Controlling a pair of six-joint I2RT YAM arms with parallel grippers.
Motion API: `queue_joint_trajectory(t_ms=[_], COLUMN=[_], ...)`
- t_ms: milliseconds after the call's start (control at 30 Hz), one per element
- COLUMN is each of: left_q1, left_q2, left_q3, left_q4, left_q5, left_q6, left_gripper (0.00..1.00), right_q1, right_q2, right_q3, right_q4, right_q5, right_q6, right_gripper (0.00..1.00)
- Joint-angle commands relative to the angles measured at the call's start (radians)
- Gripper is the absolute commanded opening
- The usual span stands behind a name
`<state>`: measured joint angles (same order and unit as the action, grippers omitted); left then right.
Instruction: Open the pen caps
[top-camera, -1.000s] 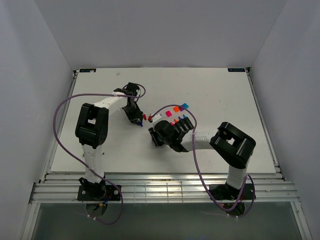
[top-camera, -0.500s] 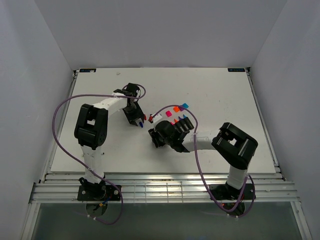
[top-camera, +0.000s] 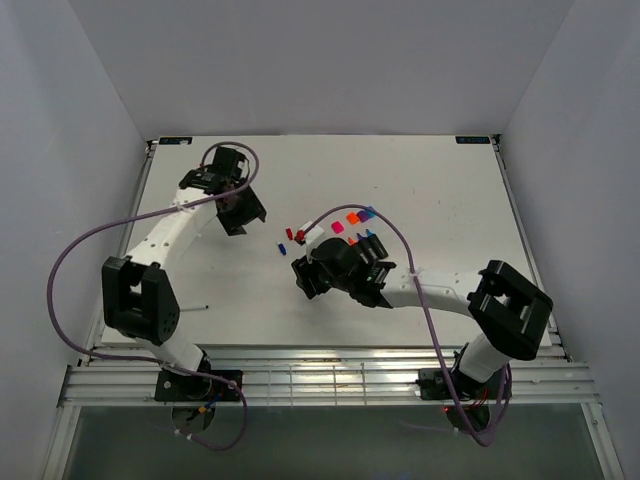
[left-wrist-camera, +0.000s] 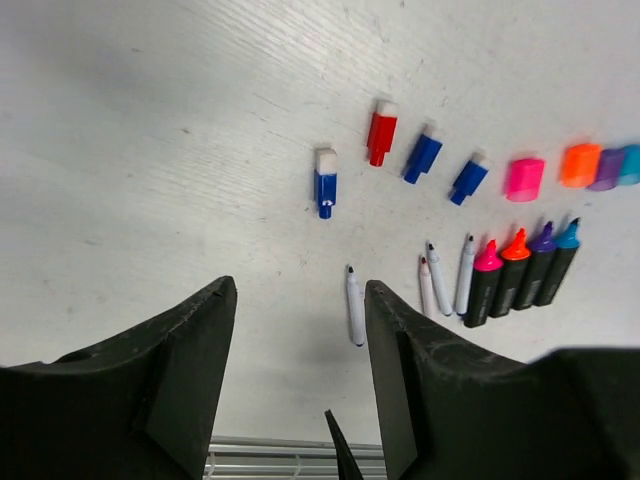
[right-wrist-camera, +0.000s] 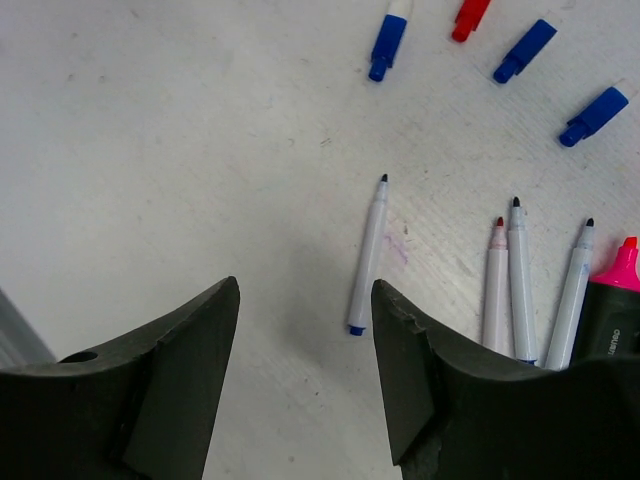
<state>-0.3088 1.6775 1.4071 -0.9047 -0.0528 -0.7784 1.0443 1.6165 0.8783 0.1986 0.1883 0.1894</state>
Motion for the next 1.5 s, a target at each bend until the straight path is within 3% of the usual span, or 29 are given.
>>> queue_joint_trajectory(t_ms=[0,300,400,633,1033,1333,1467], left_q1=[0.126,0.482,0.536,0.566,0.609,0.617,0.617], left_q2=[-0.110,-0.240,-0.252,-0.248,-0.190,-0.162,-0.151], left_q3=[0.006,-0.281,-0.319,-0.428,-0.556,-0.643,-0.686], left_q4=[-0.138,-0.229,-0.244,-0.227,-0.073,0.047,0.081], left_q5=[-0.059,-0.016,-0.077,-0.137,-0.148,-0.145,-0.154], left_q6=[-0.025,-0.183,-0.215,-0.286,-0.308,-0.309,-0.308], left_gripper=[0.65,0.63,0.62,0.62,0.59,0.49,0.37], right_q1=[0.032,0.063,0.062,0.063,0.062,0.062,0.063], right_q2=[-0.081,-0.263,-0.306,-0.363,-0.382,-0.348,-0.328], right_q3=[0.067,-0.064,-0.088,-0.139,-0.167,-0.167,-0.159], right_q4=[-0.131,-0.140,-0.139,-0.114,-0.090,-0.080,-0.082], right_q5=[-0.056,-0.266,-0.319,-0.369,-0.316,-0.296,-0.282], right_q6=[-0.004,0.028,0.035,0.044,0.039,0.041,0.041], right_gripper=[0.62,0.62,0.62,0.62,0.62,0.62,0.61])
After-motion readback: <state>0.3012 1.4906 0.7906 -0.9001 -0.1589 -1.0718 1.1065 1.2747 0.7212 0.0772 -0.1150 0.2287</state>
